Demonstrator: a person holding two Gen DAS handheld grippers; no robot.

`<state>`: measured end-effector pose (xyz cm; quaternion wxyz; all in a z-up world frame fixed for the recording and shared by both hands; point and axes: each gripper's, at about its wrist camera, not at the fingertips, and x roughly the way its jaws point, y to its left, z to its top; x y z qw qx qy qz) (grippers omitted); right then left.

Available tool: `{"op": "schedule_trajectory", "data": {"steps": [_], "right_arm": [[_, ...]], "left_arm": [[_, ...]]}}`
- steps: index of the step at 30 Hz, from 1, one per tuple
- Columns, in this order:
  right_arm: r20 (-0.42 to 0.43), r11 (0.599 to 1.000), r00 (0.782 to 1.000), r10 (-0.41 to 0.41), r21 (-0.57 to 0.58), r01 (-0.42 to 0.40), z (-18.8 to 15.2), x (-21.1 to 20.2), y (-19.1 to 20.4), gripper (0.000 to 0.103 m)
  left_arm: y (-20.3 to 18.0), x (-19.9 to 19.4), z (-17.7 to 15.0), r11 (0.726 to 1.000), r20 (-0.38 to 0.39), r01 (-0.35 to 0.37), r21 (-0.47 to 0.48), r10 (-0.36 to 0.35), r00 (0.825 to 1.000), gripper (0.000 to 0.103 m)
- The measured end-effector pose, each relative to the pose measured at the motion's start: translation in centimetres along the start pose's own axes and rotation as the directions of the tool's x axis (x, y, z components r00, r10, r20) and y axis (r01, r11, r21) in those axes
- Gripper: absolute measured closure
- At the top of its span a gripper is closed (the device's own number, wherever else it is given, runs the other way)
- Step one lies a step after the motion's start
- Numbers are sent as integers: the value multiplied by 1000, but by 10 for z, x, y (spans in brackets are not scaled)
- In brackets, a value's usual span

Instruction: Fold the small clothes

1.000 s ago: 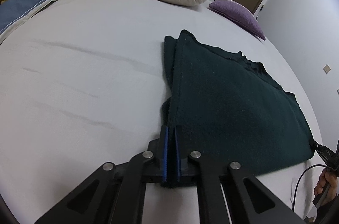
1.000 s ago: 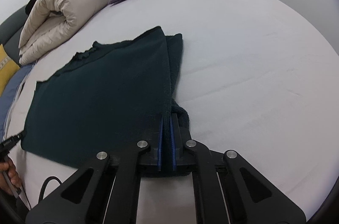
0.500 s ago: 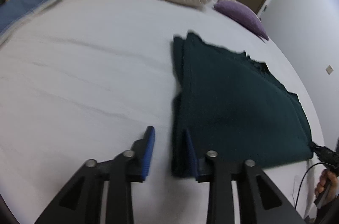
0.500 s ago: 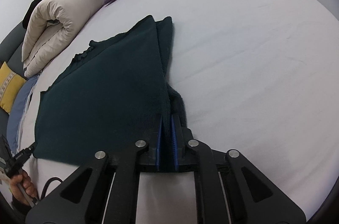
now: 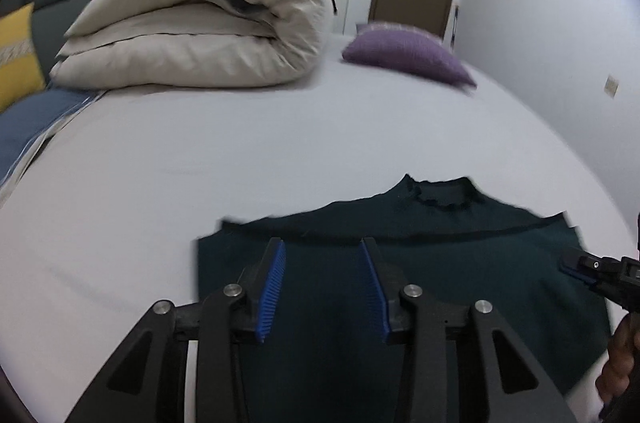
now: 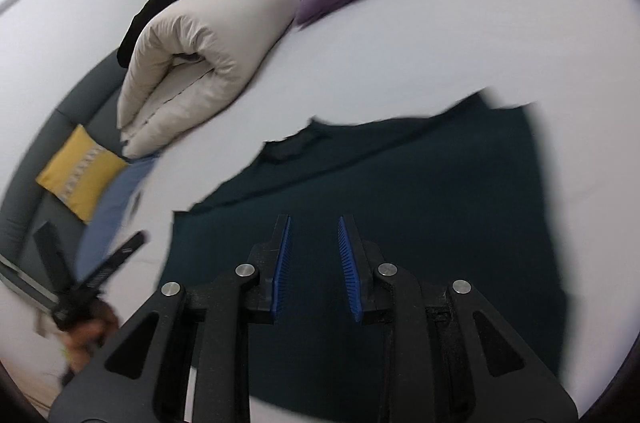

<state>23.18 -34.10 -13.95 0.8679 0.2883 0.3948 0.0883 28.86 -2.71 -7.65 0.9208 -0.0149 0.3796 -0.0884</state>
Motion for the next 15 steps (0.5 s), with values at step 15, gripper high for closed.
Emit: {"op": "schedule_trajectory", "data": {"steps": [15], "right_arm": [[188,914,980,60,384,-130,48,35,-157,103]], "left_arm": [[37,77,-11,988,-66,118,-97,-125,990,67]]}}
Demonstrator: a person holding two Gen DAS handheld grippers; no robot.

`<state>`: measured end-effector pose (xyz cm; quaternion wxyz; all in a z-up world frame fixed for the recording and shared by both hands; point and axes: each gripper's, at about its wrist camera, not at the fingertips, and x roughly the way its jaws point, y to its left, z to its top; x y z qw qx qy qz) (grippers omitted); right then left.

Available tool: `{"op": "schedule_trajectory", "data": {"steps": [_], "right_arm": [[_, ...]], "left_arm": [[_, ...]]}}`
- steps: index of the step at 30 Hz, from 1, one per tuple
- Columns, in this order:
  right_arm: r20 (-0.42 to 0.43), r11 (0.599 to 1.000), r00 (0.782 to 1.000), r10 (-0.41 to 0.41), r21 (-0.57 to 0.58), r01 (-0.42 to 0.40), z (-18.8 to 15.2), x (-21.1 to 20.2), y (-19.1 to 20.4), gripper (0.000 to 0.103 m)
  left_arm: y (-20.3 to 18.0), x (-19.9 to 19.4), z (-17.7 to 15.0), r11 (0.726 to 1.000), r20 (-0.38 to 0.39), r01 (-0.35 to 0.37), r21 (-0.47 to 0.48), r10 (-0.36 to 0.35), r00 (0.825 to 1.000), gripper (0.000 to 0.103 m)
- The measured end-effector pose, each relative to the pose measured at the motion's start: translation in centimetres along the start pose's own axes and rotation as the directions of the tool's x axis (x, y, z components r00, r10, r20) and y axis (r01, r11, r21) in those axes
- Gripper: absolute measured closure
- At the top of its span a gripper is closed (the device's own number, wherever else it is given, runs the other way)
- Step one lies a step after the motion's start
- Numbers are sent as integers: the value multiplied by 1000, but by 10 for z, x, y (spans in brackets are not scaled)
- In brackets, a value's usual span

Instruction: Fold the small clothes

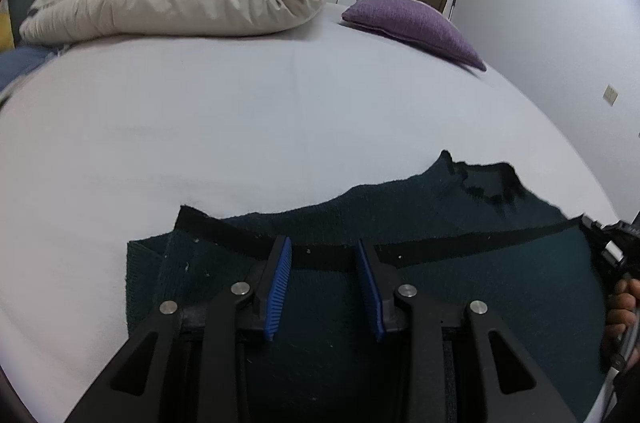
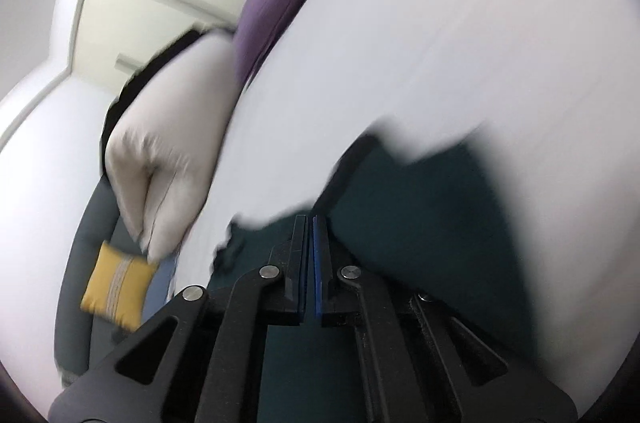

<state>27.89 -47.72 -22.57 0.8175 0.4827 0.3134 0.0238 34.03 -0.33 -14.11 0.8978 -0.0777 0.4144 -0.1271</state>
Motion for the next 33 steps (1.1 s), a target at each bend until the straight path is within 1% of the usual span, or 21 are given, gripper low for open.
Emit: {"op": "schedule_trajectory", "data": {"steps": [2,4,5,6,7,8,10,12,14,15,17,18,19,20,21,24,26,28,30,32,33], "right_arm": [[39,999,999,-14,51,12,13,-9,-13,103],[95,989,985,-144,47,141,21,-22,-10,100],[101,982,978,-184,50,180,22,-26,-7,94],[107,975,969,-221,41,218,20,-33,0,94],[112,978,971,-210,9,211,14,-40,10,94],[94,986,984,-152,-59,158,-1,-48,29,94],[26,987,997,-74,-143,77,-30,-57,56,94],[-120,972,992,31,-229,-58,-80,-57,88,94],[-262,949,959,106,-262,-176,-129,-51,106,94],[-367,935,919,141,-257,-246,-161,-38,111,94],[-452,929,886,104,-274,-249,-198,-23,112,94],[-470,938,882,27,-293,-185,-211,-12,103,96],[-472,947,882,19,-275,-167,-212,-9,93,98],[-452,957,889,68,-223,-187,-207,-14,84,98],[-407,970,910,80,-178,-165,-196,-25,74,98],[-253,990,967,19,-130,-54,-159,-61,39,98],[-152,999,988,-18,-53,10,-134,-93,7,99],[-58,998,996,-67,0,67,-112,-125,-12,94],[15,994,994,-110,24,110,-101,-148,-16,90],[26,996,996,-88,13,87,-99,-157,-7,89],[11,997,997,-71,-18,71,-104,-157,4,84]], "left_arm": [[0,-3,1,1000,-7,-2,-19,2,1000,71],[-5,-15,2,998,-11,-59,-12,59,998,71],[-13,-32,-3,993,14,-120,3,120,993,62],[-20,-50,-9,992,51,-121,18,120,991,56],[-26,-70,-17,995,88,-93,30,90,992,48],[-30,-84,-25,996,110,-77,35,73,991,40],[-40,-108,-47,997,127,-59,53,52,991,37],[-46,-116,-71,996,90,-30,87,22,996,37],[-42,-107,-94,995,19,-40,97,39,999,37],[-35,-99,-103,994,-25,-69,87,72,997,39],[-22,-102,-112,998,-25,-46,46,47,999,40],[-19,-105,-112,998,-27,-51,39,52,998,40],[-16,-108,-112,997,-34,-63,42,65,997,41],[-13,-110,-113,997,-39,-65,43,67,997,41],[-9,-110,-114,997,-46,-62,40,64,997,41],[0,-112,-116,997,-61,-62,37,64,996,42],[-2,-112,-118,995,-68,-80,53,84,994,42],[-6,-110,-120,992,-70,-103,74,108,992,42],[-7,-108,-119,990,-74,-111,82,118,990,41],[-6,-106,-119,990,-79,-113,83,120,990,41],[-6,-106,-119,990,-80,-112,82,119,990,41]]}}
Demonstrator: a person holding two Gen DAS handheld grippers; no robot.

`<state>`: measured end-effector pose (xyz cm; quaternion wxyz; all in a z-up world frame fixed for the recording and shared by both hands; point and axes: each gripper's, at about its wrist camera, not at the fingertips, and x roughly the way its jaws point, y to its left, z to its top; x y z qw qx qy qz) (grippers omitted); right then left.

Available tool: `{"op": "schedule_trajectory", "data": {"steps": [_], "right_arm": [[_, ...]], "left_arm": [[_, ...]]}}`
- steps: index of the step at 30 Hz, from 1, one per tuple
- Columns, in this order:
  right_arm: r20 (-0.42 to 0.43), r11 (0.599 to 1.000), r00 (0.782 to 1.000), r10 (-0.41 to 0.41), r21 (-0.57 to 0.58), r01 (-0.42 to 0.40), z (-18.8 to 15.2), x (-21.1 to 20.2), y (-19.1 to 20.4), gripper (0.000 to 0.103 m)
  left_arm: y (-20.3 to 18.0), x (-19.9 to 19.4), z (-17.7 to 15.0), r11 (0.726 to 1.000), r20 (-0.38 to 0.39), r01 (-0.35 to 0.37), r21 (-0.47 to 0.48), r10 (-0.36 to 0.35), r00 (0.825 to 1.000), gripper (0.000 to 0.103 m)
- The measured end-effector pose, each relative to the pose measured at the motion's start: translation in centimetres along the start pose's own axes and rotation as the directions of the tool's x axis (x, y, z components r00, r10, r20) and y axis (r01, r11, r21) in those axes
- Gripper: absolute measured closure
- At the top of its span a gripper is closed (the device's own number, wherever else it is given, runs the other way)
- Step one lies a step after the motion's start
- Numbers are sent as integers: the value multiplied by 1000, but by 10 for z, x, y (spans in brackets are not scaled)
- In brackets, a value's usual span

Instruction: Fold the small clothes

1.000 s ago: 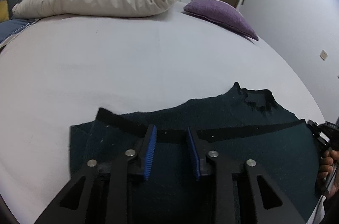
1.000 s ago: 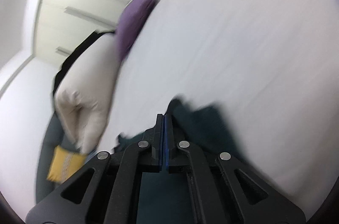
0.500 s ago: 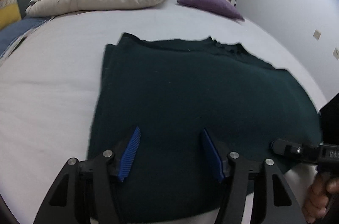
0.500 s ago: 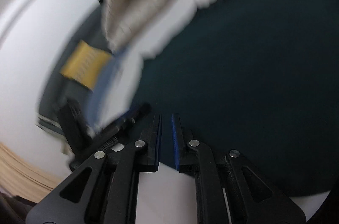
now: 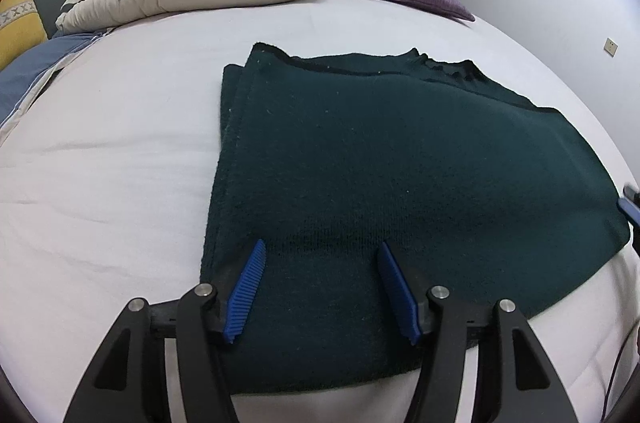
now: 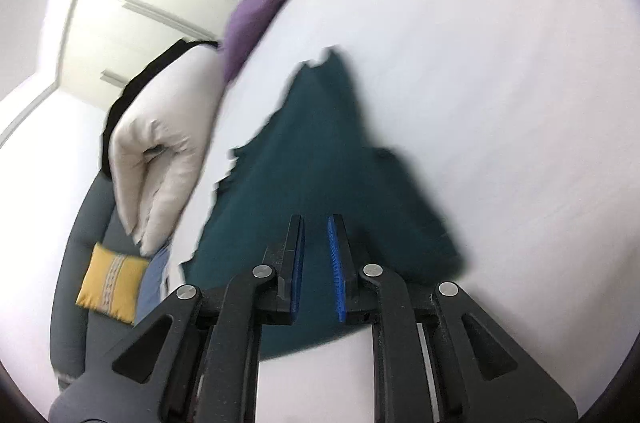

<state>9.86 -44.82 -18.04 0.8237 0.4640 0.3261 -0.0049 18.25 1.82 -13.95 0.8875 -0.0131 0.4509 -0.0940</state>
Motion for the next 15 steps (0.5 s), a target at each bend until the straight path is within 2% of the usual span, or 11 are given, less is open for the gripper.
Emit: {"op": "schedule_trajectory", "data": {"steps": [1,3,4,6,7,9,12,13,15], "right_arm": [[-14,1000,1000,10,-26,-10,-7,-6,7,80],[-69,993,997,41,-105,-49,-15,18,40,60],[-91,989,994,59,-130,-71,-19,32,53,58],[-160,975,982,102,-179,-131,-28,71,88,58],[-185,970,977,110,-196,-146,-34,74,97,58],[-264,952,958,116,-247,-183,-41,113,125,58],[-331,947,938,99,-258,-191,-57,167,158,58],[-335,951,938,89,-251,-180,-63,182,165,58],[-322,966,945,51,-224,-129,-49,206,151,64]], "left_arm": [[0,0,0,1000,-1,1,0,-1,1000,41],[1,0,0,1000,-1,2,-1,-2,1000,41],[0,0,0,1000,-1,1,0,-1,1000,41],[0,0,0,1000,-1,0,2,0,1000,40],[0,1,0,1000,-1,-1,2,1,1000,40],[0,0,0,1000,0,0,2,0,1000,40],[2,3,0,1000,0,8,-1,-8,1000,39],[2,3,-1,1000,0,11,-3,-11,1000,39],[2,3,0,1000,1,10,-1,-10,1000,39]]}}
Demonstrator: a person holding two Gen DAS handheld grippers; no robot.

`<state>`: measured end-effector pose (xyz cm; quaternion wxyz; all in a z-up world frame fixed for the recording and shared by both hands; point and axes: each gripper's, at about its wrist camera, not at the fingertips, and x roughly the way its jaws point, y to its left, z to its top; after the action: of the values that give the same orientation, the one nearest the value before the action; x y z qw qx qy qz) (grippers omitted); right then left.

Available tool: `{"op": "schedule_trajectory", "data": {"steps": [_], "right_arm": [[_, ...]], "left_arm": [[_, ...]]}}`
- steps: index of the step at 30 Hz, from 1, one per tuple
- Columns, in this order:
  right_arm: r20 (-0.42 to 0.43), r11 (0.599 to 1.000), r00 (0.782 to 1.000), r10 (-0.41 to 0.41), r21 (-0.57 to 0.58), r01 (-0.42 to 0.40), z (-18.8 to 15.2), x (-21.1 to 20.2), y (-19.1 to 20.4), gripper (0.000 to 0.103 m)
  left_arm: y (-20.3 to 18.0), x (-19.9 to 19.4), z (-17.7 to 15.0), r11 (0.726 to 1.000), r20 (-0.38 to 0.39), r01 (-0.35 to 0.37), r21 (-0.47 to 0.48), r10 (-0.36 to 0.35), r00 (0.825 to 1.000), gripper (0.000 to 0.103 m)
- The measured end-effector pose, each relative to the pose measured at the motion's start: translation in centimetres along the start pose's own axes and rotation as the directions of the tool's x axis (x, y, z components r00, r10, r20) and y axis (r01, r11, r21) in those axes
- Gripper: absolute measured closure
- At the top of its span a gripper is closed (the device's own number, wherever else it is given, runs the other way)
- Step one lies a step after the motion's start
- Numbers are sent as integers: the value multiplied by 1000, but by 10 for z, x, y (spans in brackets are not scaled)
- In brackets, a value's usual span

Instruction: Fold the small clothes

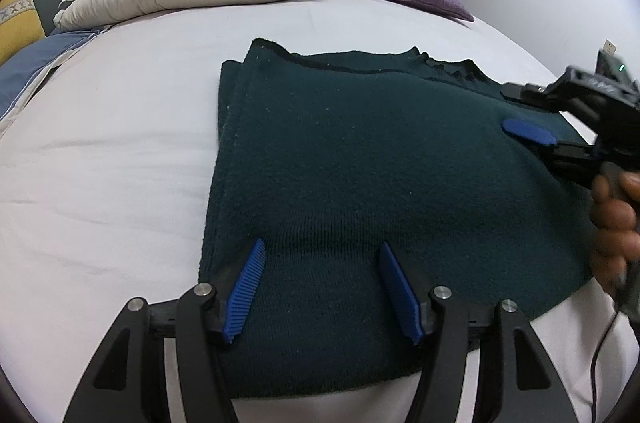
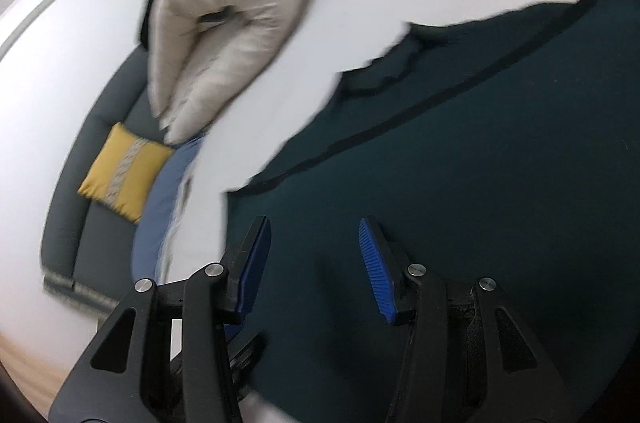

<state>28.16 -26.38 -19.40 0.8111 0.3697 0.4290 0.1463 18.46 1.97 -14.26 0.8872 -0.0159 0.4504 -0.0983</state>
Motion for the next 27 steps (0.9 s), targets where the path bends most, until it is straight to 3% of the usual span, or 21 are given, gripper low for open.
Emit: {"op": "schedule_trajectory", "data": {"steps": [2,5,8,9,13,15,17,19,21,23,26,27], "right_arm": [[27,998,999,31,58,-33,13,5,-27,82],[106,983,991,80,156,-96,28,-22,-74,85],[208,983,978,-21,184,-19,41,-62,-109,88],[243,973,970,-5,223,-51,45,-74,-127,95],[333,959,939,-83,283,-15,53,-114,-156,91],[356,946,918,-171,319,53,51,-133,-159,87],[353,953,923,-154,299,44,42,-146,-150,77],[328,968,938,-109,248,25,28,-150,-131,70],[305,982,952,-26,189,-33,8,-150,-105,53],[254,987,965,57,134,-93,-11,-132,-75,51],[138,984,979,148,79,-160,-32,-98,-47,51],[104,982,981,165,72,-173,-36,-87,-43,51]], "left_arm": [[1,1,0,1000,0,3,-2,-3,1000,39],[1,2,0,1000,0,9,-6,-9,1000,39],[-1,3,1,1000,0,8,-2,-8,1000,39],[0,3,1,1000,0,8,-2,-8,1000,39],[2,2,2,999,2,28,-16,-28,1000,39],[5,-3,6,999,-3,44,-31,-44,999,41],[4,-13,13,998,-6,44,-50,-44,999,53],[-1,-30,21,995,34,65,-71,-63,997,53],[-15,-44,35,994,94,89,-56,-83,992,51],[-30,-41,48,992,115,121,-33,-116,987,43],[-44,-8,68,981,87,192,-36,-188,978,43],[-45,3,71,982,76,183,-41,-179,981,43]]}}
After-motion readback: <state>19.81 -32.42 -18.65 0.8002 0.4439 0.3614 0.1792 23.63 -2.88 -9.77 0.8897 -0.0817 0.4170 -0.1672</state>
